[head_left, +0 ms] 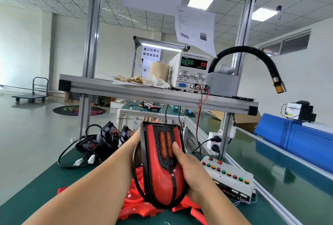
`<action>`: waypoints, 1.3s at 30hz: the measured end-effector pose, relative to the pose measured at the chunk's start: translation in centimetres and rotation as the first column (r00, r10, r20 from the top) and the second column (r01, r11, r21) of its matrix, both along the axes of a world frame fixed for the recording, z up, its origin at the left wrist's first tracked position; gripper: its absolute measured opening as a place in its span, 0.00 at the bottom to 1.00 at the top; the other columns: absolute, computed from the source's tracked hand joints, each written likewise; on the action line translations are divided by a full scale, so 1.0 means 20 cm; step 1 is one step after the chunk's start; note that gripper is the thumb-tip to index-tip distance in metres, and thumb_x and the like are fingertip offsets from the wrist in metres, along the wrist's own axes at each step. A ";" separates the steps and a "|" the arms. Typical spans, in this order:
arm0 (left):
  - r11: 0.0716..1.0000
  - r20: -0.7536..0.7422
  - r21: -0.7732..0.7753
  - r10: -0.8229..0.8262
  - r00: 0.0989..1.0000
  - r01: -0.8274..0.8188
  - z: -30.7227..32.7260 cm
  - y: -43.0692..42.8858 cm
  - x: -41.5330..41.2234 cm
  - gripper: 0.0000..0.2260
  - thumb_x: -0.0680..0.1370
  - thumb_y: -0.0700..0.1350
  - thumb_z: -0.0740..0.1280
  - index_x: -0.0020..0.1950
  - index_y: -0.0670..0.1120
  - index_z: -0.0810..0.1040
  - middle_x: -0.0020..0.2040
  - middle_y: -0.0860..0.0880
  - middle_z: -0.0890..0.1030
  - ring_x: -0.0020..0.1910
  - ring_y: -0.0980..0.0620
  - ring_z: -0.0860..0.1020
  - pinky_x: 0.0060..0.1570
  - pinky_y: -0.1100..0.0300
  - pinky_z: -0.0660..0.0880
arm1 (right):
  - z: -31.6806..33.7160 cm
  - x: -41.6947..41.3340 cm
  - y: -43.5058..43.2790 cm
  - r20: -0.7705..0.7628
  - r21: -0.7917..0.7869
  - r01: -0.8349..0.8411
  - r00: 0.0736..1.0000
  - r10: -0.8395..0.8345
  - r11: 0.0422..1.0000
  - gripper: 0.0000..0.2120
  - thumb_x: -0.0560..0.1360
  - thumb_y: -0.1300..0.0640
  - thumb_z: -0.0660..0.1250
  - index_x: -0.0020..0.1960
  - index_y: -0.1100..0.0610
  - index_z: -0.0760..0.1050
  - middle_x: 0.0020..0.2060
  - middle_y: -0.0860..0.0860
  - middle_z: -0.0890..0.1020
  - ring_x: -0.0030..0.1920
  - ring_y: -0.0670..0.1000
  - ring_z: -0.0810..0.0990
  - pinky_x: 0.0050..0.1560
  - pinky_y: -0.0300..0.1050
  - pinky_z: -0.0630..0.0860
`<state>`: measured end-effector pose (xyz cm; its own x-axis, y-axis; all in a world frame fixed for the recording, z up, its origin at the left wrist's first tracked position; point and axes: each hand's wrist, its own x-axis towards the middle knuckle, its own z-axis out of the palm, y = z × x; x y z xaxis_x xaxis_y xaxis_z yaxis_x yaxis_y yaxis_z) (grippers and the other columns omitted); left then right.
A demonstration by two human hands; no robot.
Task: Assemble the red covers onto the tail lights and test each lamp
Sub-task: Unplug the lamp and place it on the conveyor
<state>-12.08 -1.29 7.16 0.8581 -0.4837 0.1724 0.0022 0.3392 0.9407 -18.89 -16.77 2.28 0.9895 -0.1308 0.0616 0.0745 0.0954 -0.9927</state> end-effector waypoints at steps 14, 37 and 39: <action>0.993 0.043 0.119 0.007 0.999 -0.012 -0.40 -0.55 -0.32 0.32 0.80 0.53 0.64 0.79 0.57 0.51 0.76 0.51 0.64 0.73 0.50 0.66 0.72 0.44 0.63 | 0.10 -0.22 -0.36 -0.062 -0.110 0.762 0.636 -0.770 0.638 0.37 0.69 0.28 0.64 0.58 0.61 0.75 0.48 0.54 0.79 0.47 0.57 0.77 0.45 0.49 0.71; 0.954 -0.374 0.044 -0.260 0.890 0.297 0.08 -1.70 -0.32 0.10 0.81 0.41 0.62 0.54 0.36 0.79 0.51 0.38 0.82 0.41 0.44 0.81 0.29 0.55 0.80 | 0.35 -0.56 -1.31 -0.119 0.366 0.756 0.617 -0.778 0.543 0.04 0.78 0.67 0.63 0.46 0.60 0.73 0.42 0.58 0.77 0.41 0.55 0.78 0.33 0.49 0.76; 0.957 -0.376 0.062 -0.240 0.895 0.283 0.13 -1.75 -0.31 0.10 0.81 0.41 0.63 0.58 0.36 0.75 0.48 0.38 0.80 0.39 0.44 0.80 0.25 0.55 0.79 | 0.39 -0.54 -1.36 -0.145 0.369 0.753 0.625 -0.767 0.545 0.05 0.77 0.69 0.63 0.44 0.61 0.73 0.43 0.59 0.77 0.41 0.56 0.78 0.31 0.49 0.76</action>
<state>-18.36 -36.28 9.82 0.6906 -0.6968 -0.1937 0.4227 0.1716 0.8899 -29.68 -44.05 10.01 0.5078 -0.8508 -0.1352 0.3209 0.3324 -0.8869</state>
